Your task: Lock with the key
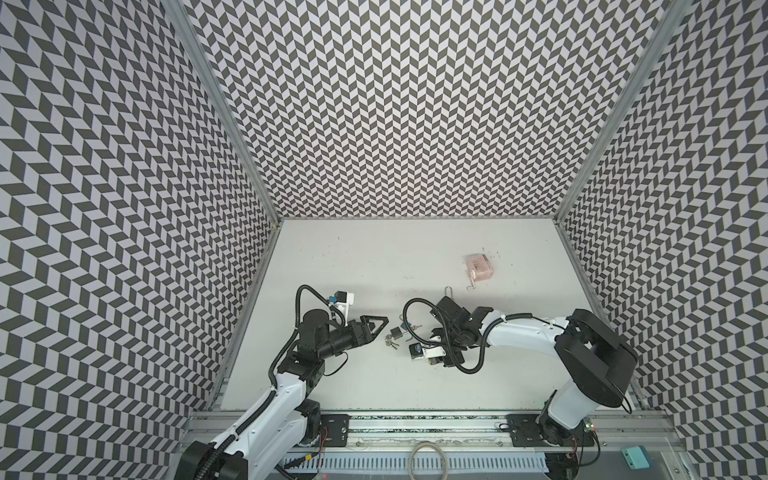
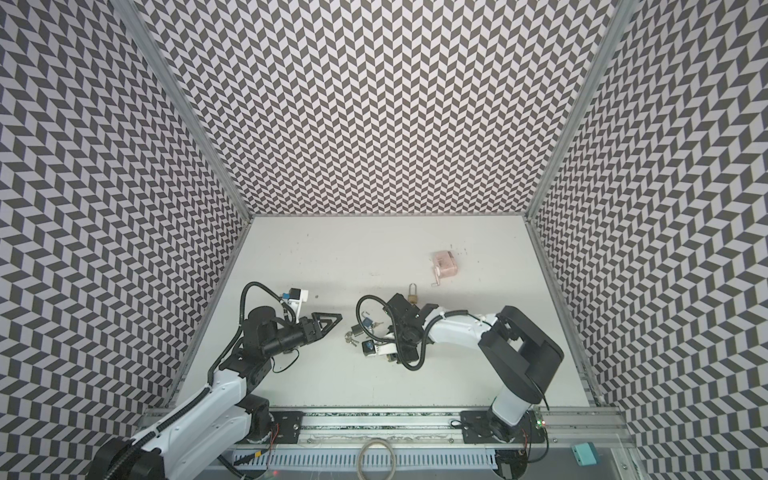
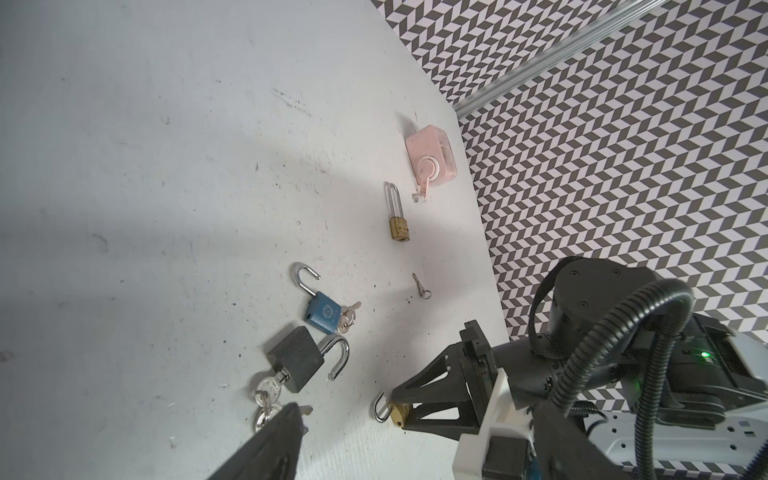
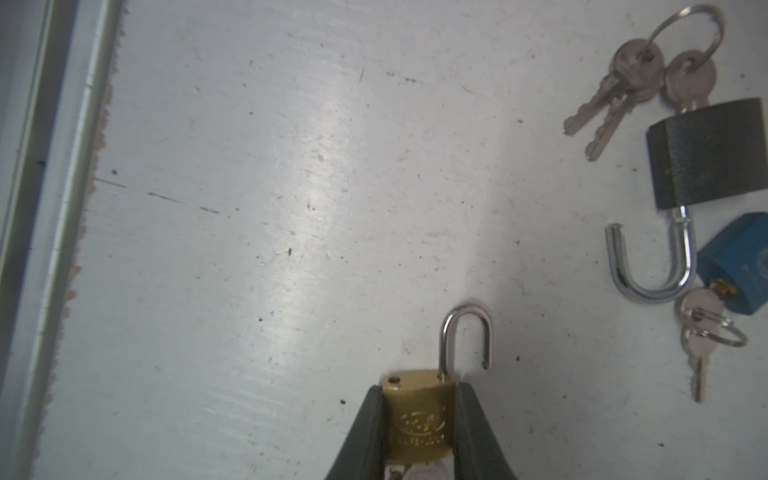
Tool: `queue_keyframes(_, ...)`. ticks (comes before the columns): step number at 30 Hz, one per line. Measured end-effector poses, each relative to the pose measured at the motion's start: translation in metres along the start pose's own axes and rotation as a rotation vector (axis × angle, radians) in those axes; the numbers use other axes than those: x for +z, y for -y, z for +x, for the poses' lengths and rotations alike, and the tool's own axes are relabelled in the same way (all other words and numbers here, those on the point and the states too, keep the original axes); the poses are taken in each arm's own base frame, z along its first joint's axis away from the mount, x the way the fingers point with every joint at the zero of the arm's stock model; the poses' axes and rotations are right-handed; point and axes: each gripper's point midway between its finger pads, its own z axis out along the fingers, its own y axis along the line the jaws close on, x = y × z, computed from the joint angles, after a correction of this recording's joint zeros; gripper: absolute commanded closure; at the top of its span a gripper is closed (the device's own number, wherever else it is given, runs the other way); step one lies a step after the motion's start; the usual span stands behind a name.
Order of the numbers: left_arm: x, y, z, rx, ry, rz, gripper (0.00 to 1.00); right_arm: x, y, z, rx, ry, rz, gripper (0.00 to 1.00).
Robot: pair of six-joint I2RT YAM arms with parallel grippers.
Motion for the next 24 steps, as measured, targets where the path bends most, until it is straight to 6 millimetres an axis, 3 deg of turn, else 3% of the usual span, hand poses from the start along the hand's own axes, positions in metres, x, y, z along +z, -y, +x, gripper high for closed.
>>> queue_keyframes(3, -0.001, 0.012, -0.011, 0.036, 0.02, 0.02, 0.15, -0.013, 0.0, -0.006, 0.027, 0.067, 0.038, 1.0)
queue_keyframes(8, -0.003, 0.031, -0.027, 0.082, 0.056, 0.051, 0.15, -0.058, 0.018, -0.047, 0.11, 0.303, 0.217, 1.0)
queue_keyframes(12, -0.006, 0.052, -0.045, 0.135, 0.094, 0.084, 0.15, -0.097, 0.034, -0.072, 0.324, 0.523, 0.342, 1.0)
queue_keyframes(18, -0.01, 0.076, -0.064, 0.189, 0.141, 0.121, 0.16, -0.129, 0.063, -0.067, 0.77, 0.638, 0.443, 1.0)
queue_keyframes(24, -0.007, 0.081, -0.065, 0.195, 0.141, 0.136, 0.17, -0.165, 0.067, -0.075, 0.937, 0.76, 0.462, 1.0)
